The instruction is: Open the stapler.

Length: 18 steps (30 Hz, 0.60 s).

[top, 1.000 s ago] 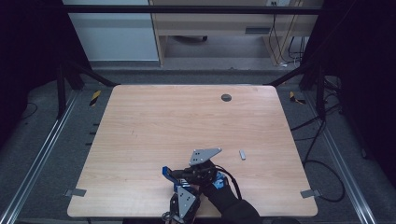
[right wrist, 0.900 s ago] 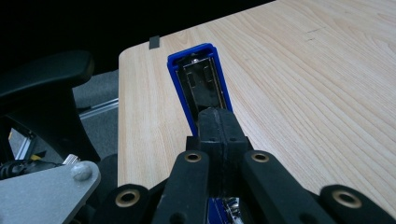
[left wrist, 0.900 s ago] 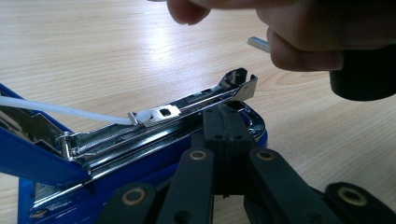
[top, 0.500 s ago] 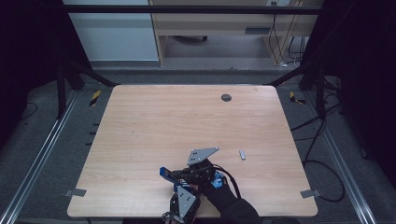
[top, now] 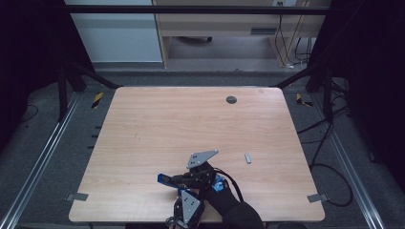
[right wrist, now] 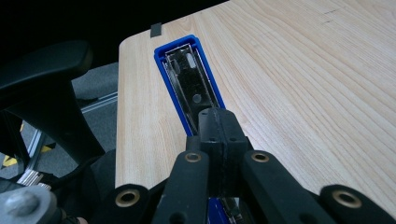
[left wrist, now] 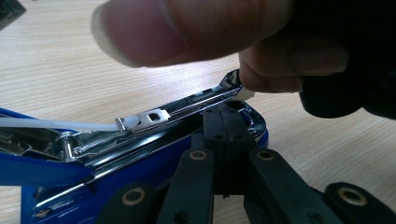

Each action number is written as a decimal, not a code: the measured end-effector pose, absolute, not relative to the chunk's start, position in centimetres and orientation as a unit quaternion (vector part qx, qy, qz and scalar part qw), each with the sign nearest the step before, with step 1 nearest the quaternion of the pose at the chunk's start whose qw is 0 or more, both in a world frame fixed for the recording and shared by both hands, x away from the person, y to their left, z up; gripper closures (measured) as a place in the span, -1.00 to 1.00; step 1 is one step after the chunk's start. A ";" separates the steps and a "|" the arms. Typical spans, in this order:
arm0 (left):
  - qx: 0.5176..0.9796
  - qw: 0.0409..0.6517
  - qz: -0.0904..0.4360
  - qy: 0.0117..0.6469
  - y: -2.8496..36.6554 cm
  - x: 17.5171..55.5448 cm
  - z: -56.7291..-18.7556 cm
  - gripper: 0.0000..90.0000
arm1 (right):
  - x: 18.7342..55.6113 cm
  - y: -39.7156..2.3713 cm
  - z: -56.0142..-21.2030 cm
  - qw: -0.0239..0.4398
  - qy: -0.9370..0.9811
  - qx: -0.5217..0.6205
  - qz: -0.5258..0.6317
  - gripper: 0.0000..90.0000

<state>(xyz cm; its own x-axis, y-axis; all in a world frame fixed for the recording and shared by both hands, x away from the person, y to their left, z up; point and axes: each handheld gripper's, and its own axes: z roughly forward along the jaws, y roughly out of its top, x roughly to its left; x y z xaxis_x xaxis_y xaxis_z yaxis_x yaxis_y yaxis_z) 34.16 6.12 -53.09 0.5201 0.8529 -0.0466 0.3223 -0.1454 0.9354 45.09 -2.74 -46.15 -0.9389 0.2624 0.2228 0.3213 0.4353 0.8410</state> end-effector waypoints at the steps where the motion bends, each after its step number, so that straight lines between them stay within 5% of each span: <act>1: 0.710 0.506 0.262 0.414 6.1 34.2 -53.1 1.00 | 45.2 -2.7 -46.1 0.031 -0.847 -0.174 -0.501 1.00; 18: 0.707 0.506 0.267 0.415 6.1 34.1 -53.2 1.00 | 45.5 -2.3 -46.3 0.041 -0.851 -0.174 -0.493 1.00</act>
<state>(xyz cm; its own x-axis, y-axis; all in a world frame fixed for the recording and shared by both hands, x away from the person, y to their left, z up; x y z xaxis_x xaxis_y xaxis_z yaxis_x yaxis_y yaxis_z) 34.07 6.08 -53.16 0.5120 0.8580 -0.0420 0.3172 -0.1433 0.9375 45.47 -2.35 -46.29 -0.9358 0.2571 0.2412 0.3371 0.4528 0.8254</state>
